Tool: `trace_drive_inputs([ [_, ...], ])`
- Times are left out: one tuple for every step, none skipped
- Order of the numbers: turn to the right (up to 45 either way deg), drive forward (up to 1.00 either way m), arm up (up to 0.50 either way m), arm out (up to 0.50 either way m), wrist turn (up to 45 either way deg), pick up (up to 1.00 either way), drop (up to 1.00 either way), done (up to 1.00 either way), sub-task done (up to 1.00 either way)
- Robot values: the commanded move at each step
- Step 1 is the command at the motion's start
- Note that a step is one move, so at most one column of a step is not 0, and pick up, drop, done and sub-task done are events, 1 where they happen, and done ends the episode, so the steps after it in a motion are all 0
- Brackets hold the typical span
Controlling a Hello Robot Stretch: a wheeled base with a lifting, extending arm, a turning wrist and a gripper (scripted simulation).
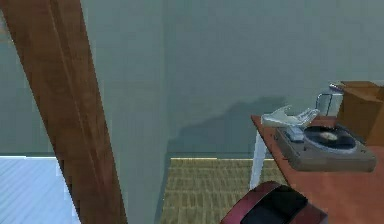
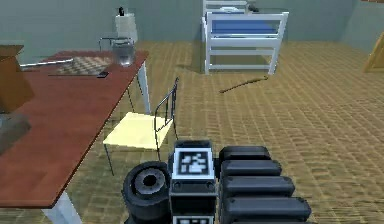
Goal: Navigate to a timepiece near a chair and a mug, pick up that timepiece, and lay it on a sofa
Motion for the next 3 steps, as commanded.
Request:
trace_drive_inputs([
  [-45.0,0.00,0.00,0.00,0.0,0.00,0.00,0.00,0.00],
  [-36.0,0.00,0.00,0.00,0.0,0.00,0.00,0.00,0.00],
  [0.0,0.95,0.00,0.00,0.0,0.00,0.00,0.00,0.00],
])
